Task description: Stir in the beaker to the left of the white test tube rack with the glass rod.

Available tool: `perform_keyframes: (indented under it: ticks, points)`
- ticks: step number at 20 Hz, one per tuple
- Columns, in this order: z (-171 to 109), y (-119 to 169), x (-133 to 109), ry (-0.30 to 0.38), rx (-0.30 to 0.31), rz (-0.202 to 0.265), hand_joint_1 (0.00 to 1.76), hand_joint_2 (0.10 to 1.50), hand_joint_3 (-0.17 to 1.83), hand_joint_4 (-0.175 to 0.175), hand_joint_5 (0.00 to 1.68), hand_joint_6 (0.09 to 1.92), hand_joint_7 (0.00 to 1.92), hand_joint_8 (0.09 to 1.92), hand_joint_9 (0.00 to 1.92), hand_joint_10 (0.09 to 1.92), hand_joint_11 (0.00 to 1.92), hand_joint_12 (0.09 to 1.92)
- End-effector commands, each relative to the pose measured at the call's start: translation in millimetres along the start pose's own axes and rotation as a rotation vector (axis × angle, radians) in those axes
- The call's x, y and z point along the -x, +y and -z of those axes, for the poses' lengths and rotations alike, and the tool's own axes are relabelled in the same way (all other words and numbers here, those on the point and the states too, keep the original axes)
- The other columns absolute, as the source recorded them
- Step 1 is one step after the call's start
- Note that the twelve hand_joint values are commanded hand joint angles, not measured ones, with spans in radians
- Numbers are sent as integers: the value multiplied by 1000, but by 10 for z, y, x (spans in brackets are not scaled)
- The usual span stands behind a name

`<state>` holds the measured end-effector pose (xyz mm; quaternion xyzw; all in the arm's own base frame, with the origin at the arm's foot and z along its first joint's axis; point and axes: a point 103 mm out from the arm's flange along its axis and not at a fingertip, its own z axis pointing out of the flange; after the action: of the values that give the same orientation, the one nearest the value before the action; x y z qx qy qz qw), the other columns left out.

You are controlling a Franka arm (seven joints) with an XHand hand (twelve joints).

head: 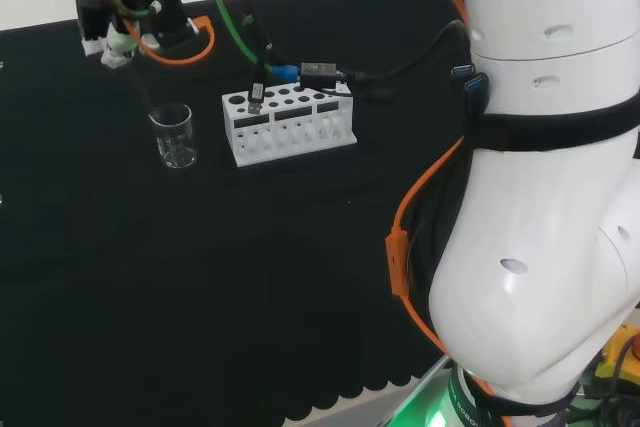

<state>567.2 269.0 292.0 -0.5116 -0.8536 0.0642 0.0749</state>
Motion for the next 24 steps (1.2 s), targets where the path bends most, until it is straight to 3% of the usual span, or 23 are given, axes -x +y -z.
perform_keyframes:
  ticks: [1, 7, 13, 20, 24]
  points:
    - [41, 38, 463, 9, -2, -25, 1430, 921, 127, -175, 1168, 291, 1262, 629, 1390, 658, 1530, 613]
    - [-8, 41, 839, 26, -4, -48, 1430, 923, 124, -175, 1168, 293, 1261, 629, 1390, 657, 1531, 609]
    - [-96, -42, 1028, 45, -13, -69, 1430, 925, 120, -175, 1167, 295, 1261, 630, 1391, 654, 1533, 606]
    - [-200, -134, 912, 43, -25, -74, 1430, 926, 118, -175, 1166, 297, 1260, 632, 1392, 653, 1535, 603]
    - [-250, -211, 608, 29, -33, -69, 1430, 927, 116, -175, 1166, 297, 1260, 632, 1392, 653, 1535, 601]
